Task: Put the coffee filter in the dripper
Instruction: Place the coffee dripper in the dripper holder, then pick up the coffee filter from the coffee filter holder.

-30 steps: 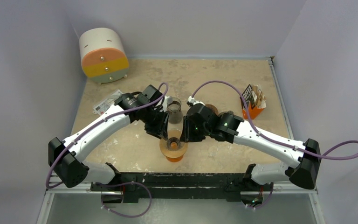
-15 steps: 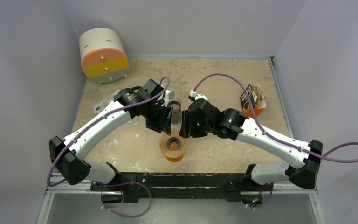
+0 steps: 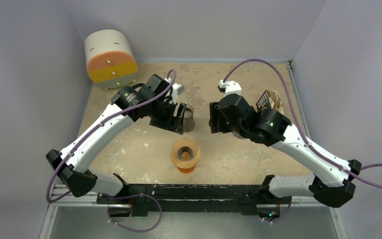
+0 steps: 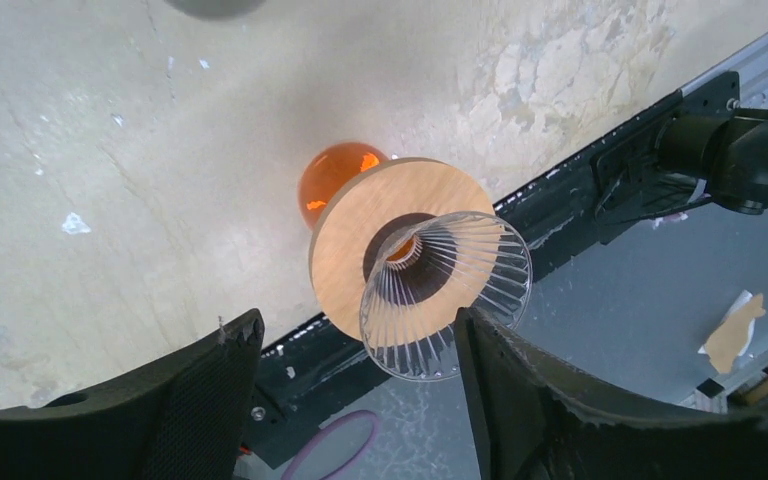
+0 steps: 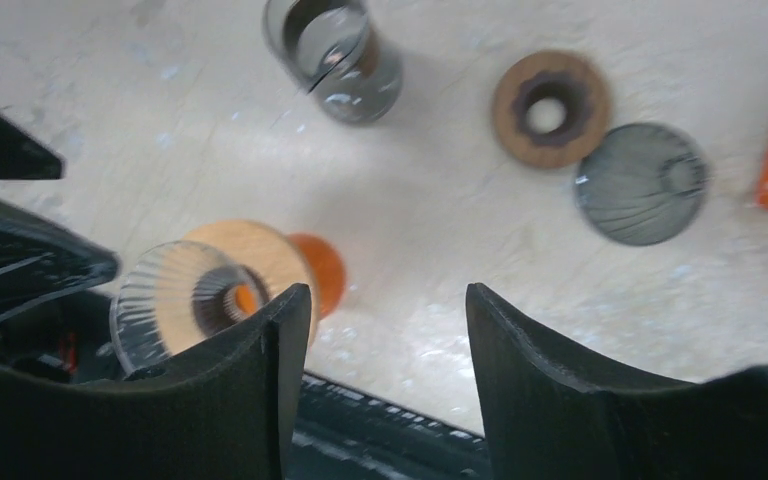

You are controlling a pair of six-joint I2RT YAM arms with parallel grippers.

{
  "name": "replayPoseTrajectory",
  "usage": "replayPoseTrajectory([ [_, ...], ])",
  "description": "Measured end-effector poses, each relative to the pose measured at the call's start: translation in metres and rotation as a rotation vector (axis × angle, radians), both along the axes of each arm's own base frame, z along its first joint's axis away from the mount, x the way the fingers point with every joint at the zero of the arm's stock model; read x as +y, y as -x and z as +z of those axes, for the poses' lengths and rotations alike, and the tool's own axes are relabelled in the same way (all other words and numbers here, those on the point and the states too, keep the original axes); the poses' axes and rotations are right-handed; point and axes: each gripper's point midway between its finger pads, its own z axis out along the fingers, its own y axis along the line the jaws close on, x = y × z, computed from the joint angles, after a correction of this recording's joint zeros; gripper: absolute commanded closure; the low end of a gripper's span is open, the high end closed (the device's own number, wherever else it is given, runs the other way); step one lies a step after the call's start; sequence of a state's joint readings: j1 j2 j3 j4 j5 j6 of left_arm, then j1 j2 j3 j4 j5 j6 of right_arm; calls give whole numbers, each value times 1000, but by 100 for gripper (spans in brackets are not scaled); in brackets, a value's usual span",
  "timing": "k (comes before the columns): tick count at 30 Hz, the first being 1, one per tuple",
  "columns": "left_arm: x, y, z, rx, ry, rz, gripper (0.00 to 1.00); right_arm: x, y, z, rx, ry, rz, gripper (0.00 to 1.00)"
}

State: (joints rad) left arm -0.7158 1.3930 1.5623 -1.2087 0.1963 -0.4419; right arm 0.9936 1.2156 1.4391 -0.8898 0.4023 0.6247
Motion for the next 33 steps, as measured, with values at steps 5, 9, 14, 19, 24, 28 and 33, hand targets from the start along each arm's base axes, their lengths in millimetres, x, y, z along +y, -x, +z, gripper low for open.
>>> replayPoseTrajectory([
  [5, 4, -9, 10, -62, -16, 11, 28, -38, -20, 26, -135, 104, -51, 40],
  [9, 12, -14, 13, -104, -39, 37, 26, -68, -35, 40, -225, 210, -90, 41],
  [14, 26, -17, 34, -214, -21, 74, 26, -101, -51, 50, -283, 328, -128, 41],
  [19, 42, -12, 60, -338, 33, 111, 26, -132, -71, 52, -294, 393, -195, 42],
  [24, 55, -5, 60, -383, 46, 133, 26, -161, -90, 41, -239, 403, -264, 49],
  [28, 60, -2, 53, -384, 38, 138, 26, -179, -108, 22, -163, 376, -309, 50],
  [33, 61, -1, 50, -382, 33, 139, 26, -198, -124, -7, -61, 337, -362, 53],
])
